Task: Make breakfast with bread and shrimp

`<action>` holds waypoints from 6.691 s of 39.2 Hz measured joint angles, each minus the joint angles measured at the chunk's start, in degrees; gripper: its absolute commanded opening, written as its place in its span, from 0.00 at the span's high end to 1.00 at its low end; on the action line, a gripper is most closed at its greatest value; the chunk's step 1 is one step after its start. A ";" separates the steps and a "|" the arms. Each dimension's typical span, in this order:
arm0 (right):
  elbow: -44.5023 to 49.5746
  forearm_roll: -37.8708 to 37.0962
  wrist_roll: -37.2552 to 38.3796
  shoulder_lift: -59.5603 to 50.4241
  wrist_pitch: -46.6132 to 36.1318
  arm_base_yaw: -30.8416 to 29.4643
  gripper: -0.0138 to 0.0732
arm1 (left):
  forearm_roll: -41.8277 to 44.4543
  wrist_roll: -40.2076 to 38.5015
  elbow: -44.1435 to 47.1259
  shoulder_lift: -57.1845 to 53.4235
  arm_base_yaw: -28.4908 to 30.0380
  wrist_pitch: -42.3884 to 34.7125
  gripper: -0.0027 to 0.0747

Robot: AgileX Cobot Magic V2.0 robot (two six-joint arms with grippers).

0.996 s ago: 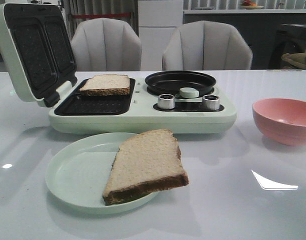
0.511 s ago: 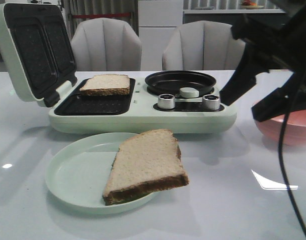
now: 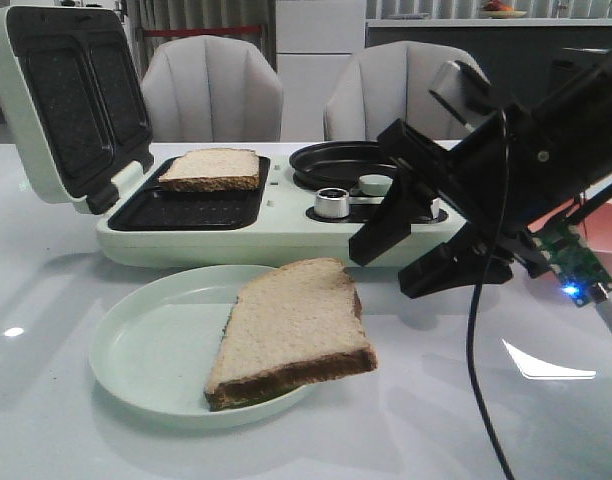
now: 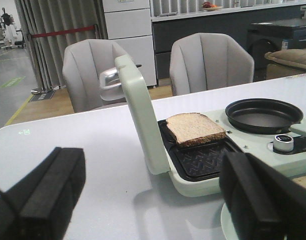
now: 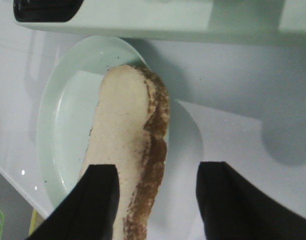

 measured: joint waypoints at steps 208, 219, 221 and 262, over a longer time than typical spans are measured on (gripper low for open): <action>-28.57 -65.66 42.45 -13.45 -1.00 4.52 0.38 | 0.00 0.00 0.00 0.00 0.00 0.00 0.21; -14.70 -66.78 46.25 -25.27 -3.21 -0.03 0.38 | 0.00 0.00 0.00 0.00 0.00 0.00 0.21; -12.06 -66.93 46.25 -27.76 -3.91 -0.03 0.38 | 0.00 0.00 0.00 0.00 0.00 0.00 0.21; 30.62 -67.71 46.30 -80.76 -23.13 -0.03 0.38 | 0.00 0.00 0.00 0.00 0.00 0.00 0.21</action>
